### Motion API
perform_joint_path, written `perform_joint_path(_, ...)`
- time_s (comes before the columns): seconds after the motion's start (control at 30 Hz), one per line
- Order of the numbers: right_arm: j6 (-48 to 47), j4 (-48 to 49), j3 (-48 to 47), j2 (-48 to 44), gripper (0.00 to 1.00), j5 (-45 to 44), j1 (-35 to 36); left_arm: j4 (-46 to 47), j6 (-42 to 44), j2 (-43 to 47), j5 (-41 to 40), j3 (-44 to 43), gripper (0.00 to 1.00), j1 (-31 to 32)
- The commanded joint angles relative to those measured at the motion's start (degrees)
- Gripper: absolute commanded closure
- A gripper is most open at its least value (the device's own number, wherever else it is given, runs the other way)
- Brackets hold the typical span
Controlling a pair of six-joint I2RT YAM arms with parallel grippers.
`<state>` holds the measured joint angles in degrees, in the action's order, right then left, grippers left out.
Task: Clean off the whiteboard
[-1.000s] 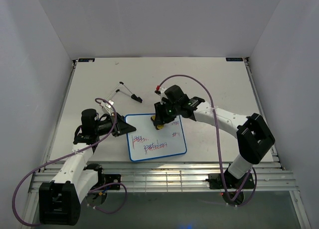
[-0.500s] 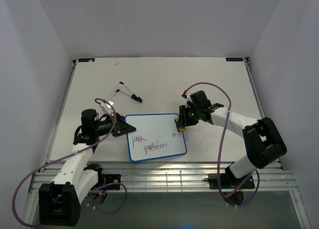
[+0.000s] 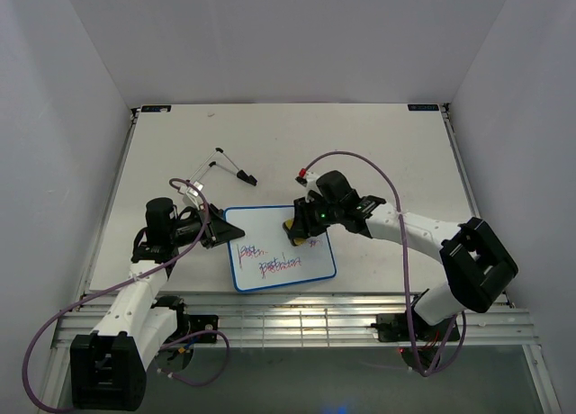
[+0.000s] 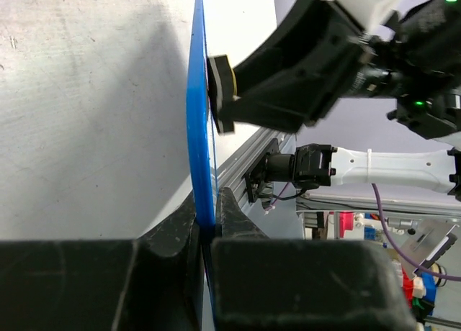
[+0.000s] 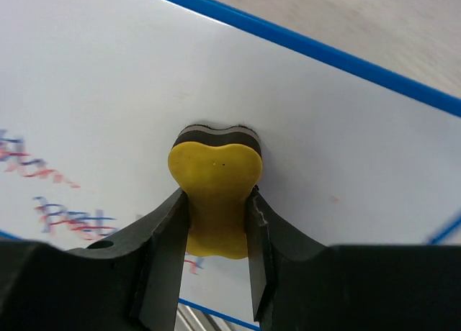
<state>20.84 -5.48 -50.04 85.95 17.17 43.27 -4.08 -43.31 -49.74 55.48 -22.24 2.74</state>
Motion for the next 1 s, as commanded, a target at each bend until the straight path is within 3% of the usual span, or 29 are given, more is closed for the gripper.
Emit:
perform_joint_path(0.0, 1.13, 2.49, -3.29, 3.6, 0.92, 3.31, 5.15, 8.82, 3.67, 2.18, 10.08, -2.55, 1.0, 1.48)
perform_joint_path(0.2, -0.19, -0.5, -3.58, 3.08, 0.92, -1.43, 5.78, 8.56, 3.58, 2.36, 9.03, -2.46, 1.0, 1.48)
perform_joint_path(0.47, -0.63, -2.26, 7.48, -3.68, 0.92, -10.4, 4.11, 5.92, 4.37, 1.31, 6.3, -2.98, 1.0, 1.56)
perform_joint_path(0.6, -0.54, 0.63, 13.9, -6.32, 0.92, -12.42, 0.86, 5.75, 4.37, 1.57, 6.04, -2.99, 1.0, 1.56)
perform_joint_path(0.73, -0.28, 10.46, 20.24, -8.78, 0.92, -11.9, -2.22, 5.75, 4.37, 0.96, 6.65, -3.07, 1.0, 1.56)
perform_joint_path(0.97, -0.8, 13.38, 20.16, -7.38, 0.92, -8.3, -2.4, 5.83, 4.46, -0.27, 6.92, -3.07, 1.0, 1.48)
